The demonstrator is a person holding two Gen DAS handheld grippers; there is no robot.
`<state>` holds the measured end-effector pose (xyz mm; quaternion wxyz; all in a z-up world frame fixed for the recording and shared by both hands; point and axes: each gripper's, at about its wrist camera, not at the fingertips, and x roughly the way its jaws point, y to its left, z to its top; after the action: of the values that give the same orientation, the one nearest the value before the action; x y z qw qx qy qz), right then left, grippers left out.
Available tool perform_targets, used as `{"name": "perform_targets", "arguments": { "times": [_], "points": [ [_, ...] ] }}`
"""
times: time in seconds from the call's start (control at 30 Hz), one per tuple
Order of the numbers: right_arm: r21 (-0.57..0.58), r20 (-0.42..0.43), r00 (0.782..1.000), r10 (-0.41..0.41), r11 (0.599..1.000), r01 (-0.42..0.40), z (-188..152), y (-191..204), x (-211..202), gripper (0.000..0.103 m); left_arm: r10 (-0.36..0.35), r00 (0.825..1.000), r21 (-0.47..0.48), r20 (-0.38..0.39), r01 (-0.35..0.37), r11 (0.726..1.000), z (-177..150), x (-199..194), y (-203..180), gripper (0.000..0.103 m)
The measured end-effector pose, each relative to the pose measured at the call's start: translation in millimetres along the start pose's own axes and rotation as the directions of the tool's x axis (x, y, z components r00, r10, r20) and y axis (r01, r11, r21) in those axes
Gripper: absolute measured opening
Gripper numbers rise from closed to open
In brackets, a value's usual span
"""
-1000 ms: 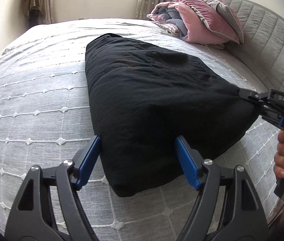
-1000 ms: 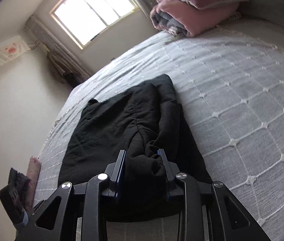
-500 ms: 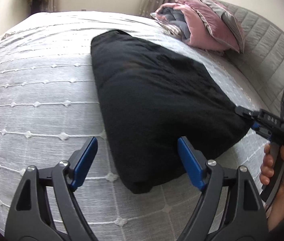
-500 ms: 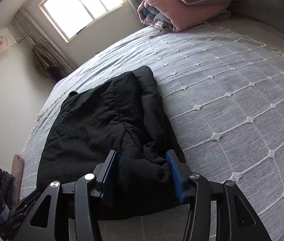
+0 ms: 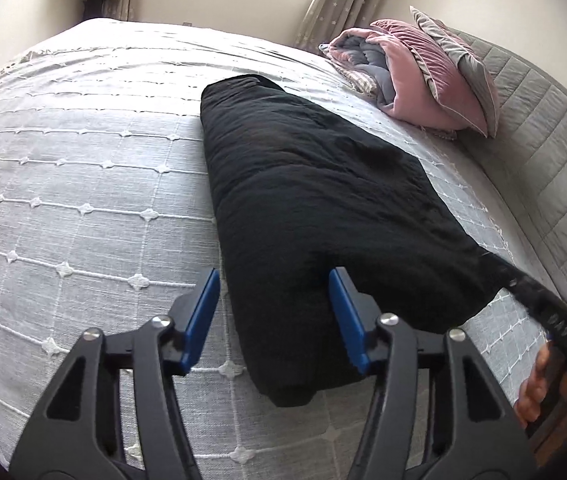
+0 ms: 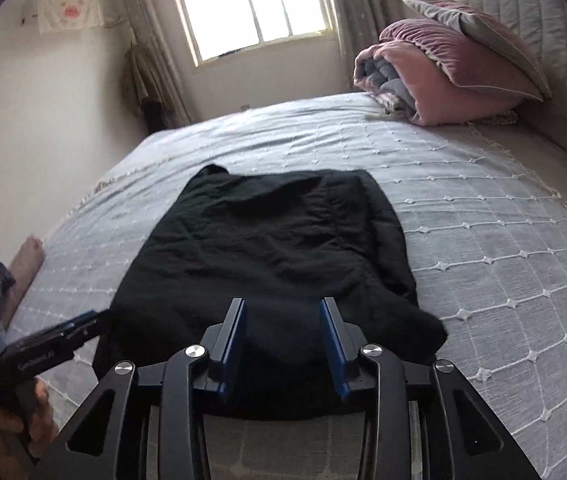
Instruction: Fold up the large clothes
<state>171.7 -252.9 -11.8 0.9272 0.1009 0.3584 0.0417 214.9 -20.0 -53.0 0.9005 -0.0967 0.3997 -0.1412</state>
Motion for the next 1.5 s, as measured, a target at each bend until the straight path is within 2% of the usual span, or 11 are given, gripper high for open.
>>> {"name": "perform_targets", "arguments": {
  "times": [0.1, 0.2, 0.33, 0.47, 0.6, 0.7, 0.9, 1.0, 1.1, 1.2, 1.5],
  "points": [
    [-0.051, -0.077, 0.994, -0.072, 0.996, 0.068, -8.7, 2.8, 26.3, 0.029, -0.020, 1.000, 0.000, -0.008, 0.019, 1.000, -3.1, 6.3, 0.7, 0.057],
    [-0.033, -0.115, 0.991, -0.064, 0.998, 0.060, -14.0, -8.6, 40.0, 0.026, -0.040, 0.998, -0.012, -0.038, 0.040, 0.999, -9.1, 15.0, 1.3, 0.057],
    [-0.024, -0.167, 0.982, -0.088, 0.996, 0.085, -26.1, -16.4, 59.1, 0.015, 0.012, 0.999, 0.056, -0.035, -0.010, 0.998, -15.3, 18.6, -8.5, 0.058],
    [-0.013, -0.157, 0.984, -0.086, 0.996, 0.085, -24.9, -16.1, 53.3, 0.015, -0.080, 0.992, 0.009, -0.097, 0.081, 0.997, 3.0, 11.2, 3.2, 0.059],
    [0.043, -0.158, 0.987, -0.032, 0.998, 0.040, -17.3, -23.7, 46.5, 0.019, 0.017, 0.998, 0.083, -0.062, -0.011, 0.997, 28.4, 10.7, 4.7, 0.061],
    [0.061, -0.095, 0.995, -0.027, 0.998, 0.033, -7.9, -22.7, 29.2, 0.024, 0.014, 0.997, 0.099, -0.077, -0.007, 0.995, 53.2, 27.1, 3.3, 0.061],
    [0.083, -0.119, 0.993, -0.015, 0.996, 0.025, -5.0, -26.4, 35.2, 0.026, 0.050, 0.990, 0.102, -0.133, -0.037, 0.994, 115.0, 100.9, -3.7, 0.061],
    [0.119, -0.132, 0.991, 0.015, 0.993, 0.001, -0.1, -32.5, 39.4, 0.026, 0.066, 0.989, 0.072, -0.135, -0.057, 0.996, 136.4, 130.0, -0.3, 0.068],
    [0.153, -0.146, 0.988, 0.041, 0.988, -0.019, 3.0, -36.7, 42.6, 0.026, 0.143, 0.974, 0.079, -0.173, -0.131, 0.988, 150.5, 159.5, 0.7, 0.076],
    [0.138, -0.155, 0.987, 0.035, 0.990, -0.014, 4.7, -36.4, 45.9, 0.026, 0.162, 0.961, 0.052, -0.223, -0.154, 0.987, 160.5, 181.1, 6.2, 0.078],
    [0.128, -0.155, 0.988, 0.024, 0.992, -0.004, 4.0, -33.8, 49.2, 0.026, 0.180, 0.959, 0.059, -0.218, -0.171, 0.984, 183.3, 202.1, 17.5, 0.087]
  ]
}}
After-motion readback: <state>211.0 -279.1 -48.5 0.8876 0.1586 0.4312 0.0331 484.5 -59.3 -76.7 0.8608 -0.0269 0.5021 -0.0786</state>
